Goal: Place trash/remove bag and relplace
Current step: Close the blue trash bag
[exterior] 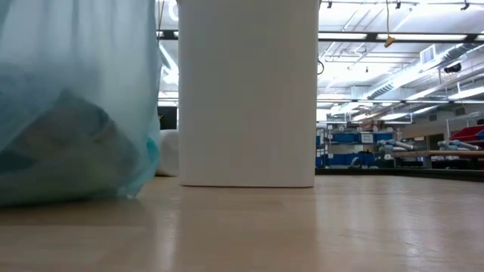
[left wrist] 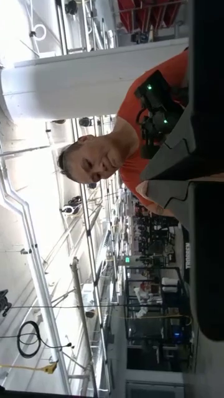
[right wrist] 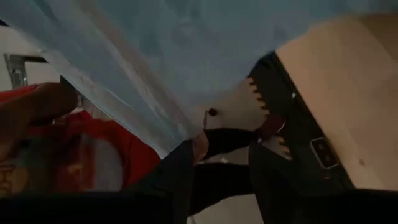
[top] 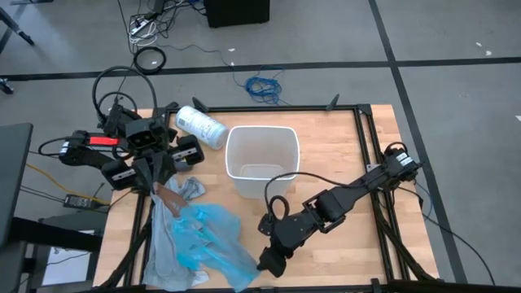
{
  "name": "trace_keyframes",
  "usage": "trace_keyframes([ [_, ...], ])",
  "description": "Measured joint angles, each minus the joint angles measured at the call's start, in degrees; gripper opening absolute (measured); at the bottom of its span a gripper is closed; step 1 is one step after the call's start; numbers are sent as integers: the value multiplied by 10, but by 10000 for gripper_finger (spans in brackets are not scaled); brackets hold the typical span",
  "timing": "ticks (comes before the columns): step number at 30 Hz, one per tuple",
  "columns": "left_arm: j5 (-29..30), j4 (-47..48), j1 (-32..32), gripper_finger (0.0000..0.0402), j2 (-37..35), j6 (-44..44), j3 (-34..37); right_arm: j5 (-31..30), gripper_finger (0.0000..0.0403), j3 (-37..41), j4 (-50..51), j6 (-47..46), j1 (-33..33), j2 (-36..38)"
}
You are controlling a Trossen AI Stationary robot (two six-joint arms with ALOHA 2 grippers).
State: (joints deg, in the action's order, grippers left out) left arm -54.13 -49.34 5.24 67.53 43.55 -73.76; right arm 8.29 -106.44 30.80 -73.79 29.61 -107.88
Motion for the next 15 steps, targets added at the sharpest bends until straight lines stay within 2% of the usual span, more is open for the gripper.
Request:
trace_keyframes([
  [9, 0, 0, 0, 5, 0, -1, 0, 8, 113, 1, -15, 16, -2, 1],
  [12, 0, 0, 0, 5, 0, -1, 0, -3, 79, 1, -16, 43, -2, 1],
  [15, 0, 0, 0, 5, 0, -2, 0, -8, 21, 1, -16, 69, -2, 1],
])
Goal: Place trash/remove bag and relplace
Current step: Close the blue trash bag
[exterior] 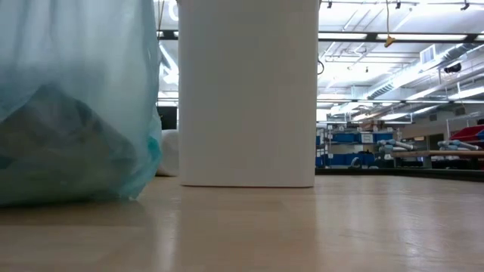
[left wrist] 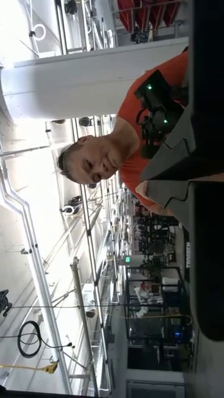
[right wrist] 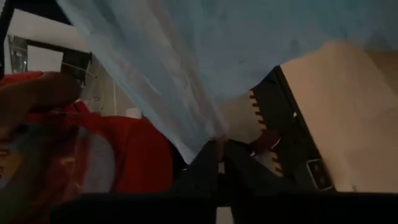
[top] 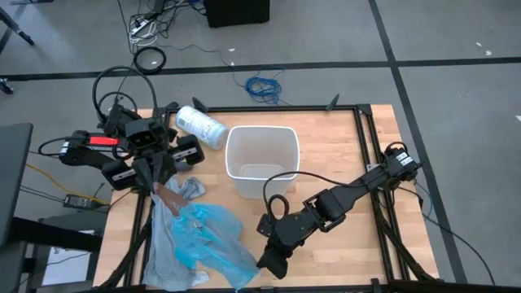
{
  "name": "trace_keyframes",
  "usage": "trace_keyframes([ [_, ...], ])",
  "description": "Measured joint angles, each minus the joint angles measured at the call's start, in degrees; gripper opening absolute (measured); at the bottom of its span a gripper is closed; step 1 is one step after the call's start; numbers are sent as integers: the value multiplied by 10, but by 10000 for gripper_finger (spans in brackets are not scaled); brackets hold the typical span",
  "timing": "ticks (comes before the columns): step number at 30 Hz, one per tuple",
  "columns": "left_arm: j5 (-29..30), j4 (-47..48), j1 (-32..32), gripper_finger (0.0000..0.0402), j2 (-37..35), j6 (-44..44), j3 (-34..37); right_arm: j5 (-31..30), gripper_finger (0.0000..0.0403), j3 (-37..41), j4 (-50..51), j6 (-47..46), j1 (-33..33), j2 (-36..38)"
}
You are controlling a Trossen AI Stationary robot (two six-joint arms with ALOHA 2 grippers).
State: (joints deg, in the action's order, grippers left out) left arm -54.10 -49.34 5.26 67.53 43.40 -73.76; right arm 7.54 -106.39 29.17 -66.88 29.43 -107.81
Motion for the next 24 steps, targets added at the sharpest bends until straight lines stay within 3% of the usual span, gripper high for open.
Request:
trace_keyframes([
  [5, 0, 0, 0, 5, 0, -1, 0, -37, 1, 0, 5, 12, 0, 0],
  [9, 0, 1, 0, 5, 0, -1, 0, -95, 0, 0, 56, -29, 9, 0],
  [18, -9, 80, 0, 5, -1, -16, 0, -190, 0, -21, 286, -144, 34, 2],
  [24, -2, 115, -5, 5, 4, -43, 0, -263, 0, -96, 368, -137, 37, 3],
])
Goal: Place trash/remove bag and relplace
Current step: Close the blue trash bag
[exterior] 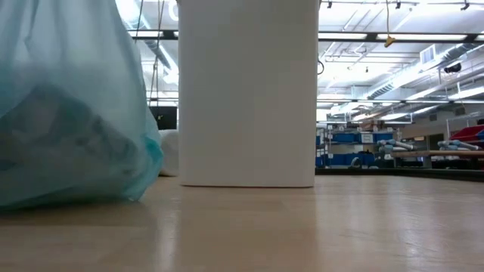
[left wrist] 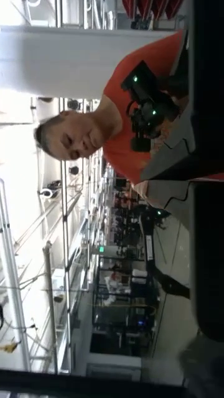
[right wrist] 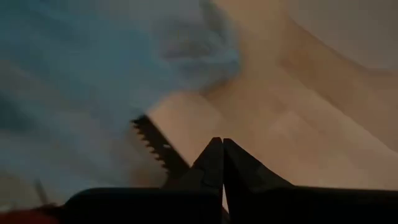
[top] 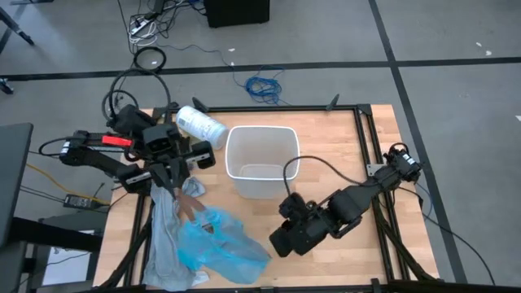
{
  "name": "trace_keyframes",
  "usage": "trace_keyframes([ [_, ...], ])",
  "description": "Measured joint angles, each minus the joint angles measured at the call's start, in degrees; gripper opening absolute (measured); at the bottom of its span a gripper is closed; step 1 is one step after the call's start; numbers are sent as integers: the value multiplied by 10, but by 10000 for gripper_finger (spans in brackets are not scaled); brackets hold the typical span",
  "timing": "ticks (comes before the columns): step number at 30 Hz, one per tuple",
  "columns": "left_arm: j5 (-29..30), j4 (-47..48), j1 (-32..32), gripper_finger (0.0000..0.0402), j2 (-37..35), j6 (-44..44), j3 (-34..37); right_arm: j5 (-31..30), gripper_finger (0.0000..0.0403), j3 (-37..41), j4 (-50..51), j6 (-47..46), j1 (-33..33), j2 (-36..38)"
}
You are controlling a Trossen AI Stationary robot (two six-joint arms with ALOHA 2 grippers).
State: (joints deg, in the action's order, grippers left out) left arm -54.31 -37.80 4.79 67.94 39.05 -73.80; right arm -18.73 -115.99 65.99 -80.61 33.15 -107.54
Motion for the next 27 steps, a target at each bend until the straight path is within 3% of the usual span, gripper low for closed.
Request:
trace_keyframes([
  [6, 12, -21, -34, 5, -1, 5, 0, 5, 0, -70, -40, 173, 8, 1],
  [13, 9, -117, -80, 5, -4, 107, 0, -28, 37, -79, -142, 411, 40, -1],
  [20, 7, -173, -105, 5, -4, 213, -3, -85, 94, -50, -122, 526, 47, -2],
  [27, 6, -176, -105, 5, -4, 230, -21, -117, 148, -21, -117, 607, 32, -2],
])
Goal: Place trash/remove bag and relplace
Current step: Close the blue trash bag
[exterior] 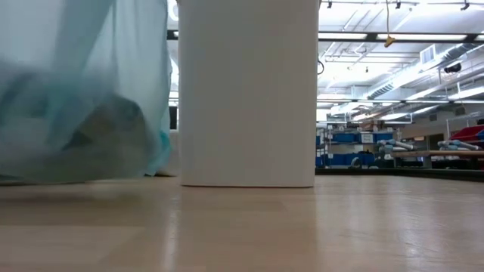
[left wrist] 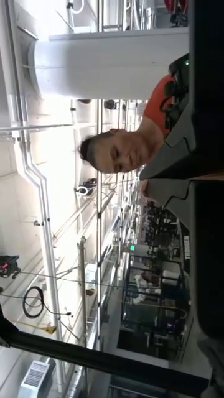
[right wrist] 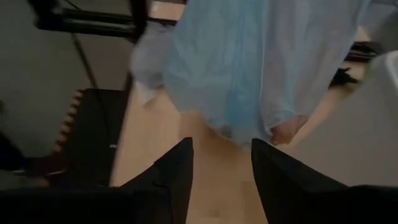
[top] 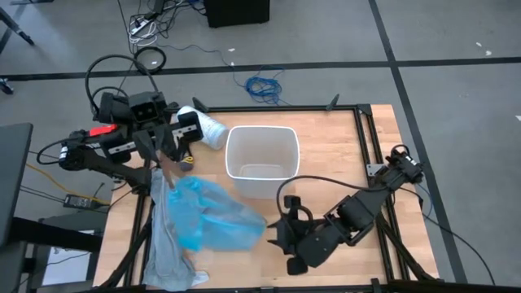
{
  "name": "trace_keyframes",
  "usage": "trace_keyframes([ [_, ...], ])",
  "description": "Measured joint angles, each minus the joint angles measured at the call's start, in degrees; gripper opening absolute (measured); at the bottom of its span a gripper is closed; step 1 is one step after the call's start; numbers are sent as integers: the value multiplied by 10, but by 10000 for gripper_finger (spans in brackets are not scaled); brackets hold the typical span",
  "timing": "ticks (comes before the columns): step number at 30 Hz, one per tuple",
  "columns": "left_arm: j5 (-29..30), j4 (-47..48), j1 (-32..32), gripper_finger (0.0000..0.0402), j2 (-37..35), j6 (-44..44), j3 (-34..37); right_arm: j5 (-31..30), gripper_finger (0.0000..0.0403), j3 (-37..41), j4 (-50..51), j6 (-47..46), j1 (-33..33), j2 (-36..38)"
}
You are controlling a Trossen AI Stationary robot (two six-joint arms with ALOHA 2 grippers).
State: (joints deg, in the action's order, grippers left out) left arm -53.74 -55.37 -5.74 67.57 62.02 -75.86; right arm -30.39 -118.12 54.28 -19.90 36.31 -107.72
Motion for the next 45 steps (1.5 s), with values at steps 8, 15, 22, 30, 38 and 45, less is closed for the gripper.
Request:
trace_keyframes([
  [8, -20, 2, 5, 5, 0, 65, -1, -7, 153, 9, 23, -16, -17, 0],
  [15, -40, 4, 17, 5, 0, 123, -1, -19, 149, 9, 62, -30, -14, 0],
  [22, -42, 13, 17, 5, 0, 128, -1, -76, 148, 9, 79, -51, -25, 0],
  [30, -42, 12, 17, 5, 0, 133, 0, -89, 148, 9, 77, 12, -37, 0],
  [38, -42, 12, 17, 5, 0, 133, 0, -90, 146, 9, 23, 56, -54, 0],
  [45, -42, 12, 17, 5, 0, 133, 0, -85, 138, 9, 4, 92, -63, 0],
])
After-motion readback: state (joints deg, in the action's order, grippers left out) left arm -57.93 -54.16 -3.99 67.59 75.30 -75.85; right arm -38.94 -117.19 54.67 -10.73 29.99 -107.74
